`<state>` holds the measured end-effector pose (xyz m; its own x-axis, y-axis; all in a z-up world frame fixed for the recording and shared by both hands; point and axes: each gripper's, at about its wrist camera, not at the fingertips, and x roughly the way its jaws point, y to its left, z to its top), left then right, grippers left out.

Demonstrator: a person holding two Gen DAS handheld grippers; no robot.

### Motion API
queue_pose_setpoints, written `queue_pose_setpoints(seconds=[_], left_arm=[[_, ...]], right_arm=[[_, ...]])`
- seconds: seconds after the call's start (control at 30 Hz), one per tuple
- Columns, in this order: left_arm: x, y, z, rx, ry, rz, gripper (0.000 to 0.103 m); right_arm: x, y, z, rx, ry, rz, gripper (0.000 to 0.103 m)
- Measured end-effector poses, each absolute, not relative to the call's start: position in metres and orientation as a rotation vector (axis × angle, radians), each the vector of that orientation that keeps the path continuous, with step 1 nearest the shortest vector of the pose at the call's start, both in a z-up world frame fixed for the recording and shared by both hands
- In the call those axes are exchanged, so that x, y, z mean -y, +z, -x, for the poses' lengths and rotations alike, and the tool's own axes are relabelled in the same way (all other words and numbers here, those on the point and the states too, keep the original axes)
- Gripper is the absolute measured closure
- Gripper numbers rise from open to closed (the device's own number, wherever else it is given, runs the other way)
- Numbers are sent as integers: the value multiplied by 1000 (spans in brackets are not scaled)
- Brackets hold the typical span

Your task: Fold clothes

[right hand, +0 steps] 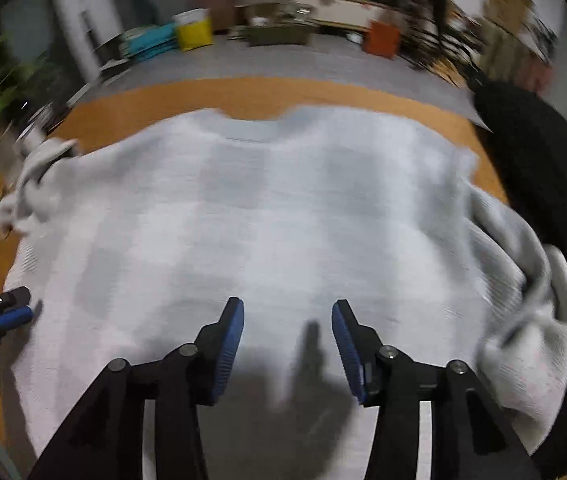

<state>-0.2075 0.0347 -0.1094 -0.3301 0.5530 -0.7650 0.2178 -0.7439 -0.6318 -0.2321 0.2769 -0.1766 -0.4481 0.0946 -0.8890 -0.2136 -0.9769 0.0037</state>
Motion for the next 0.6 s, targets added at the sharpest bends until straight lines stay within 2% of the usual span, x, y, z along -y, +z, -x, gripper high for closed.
queue_pose_setpoints(seconds=[0.1,0.17,0.2,0.3,0.37,0.43,0.6], left_arm=[[-22,-111,185,1189,2135,1572,61],[-13,-122,192,1171,2097,1616,61],[-11,-121,190,1164,2063,1646,61],[4,-128,183,1326,1952,1657,61],[15,-134,182,1437,1861,1658,61],[18,-139,179,1493,1783,1682,61],[32,-129,165,1458,1755,1748,60]], right_arm=[[-230,-177,258,-127,2569,1558,52],[-197,-177,278,-104,2599,1575,52],[-180,-177,290,-81,2621,1580,51],[-136,-169,328,14,2687,1553,39],[-114,-164,350,32,2737,1519,37],[-98,-158,370,-8,2775,1498,33],[-73,-168,424,-282,2738,1611,30]])
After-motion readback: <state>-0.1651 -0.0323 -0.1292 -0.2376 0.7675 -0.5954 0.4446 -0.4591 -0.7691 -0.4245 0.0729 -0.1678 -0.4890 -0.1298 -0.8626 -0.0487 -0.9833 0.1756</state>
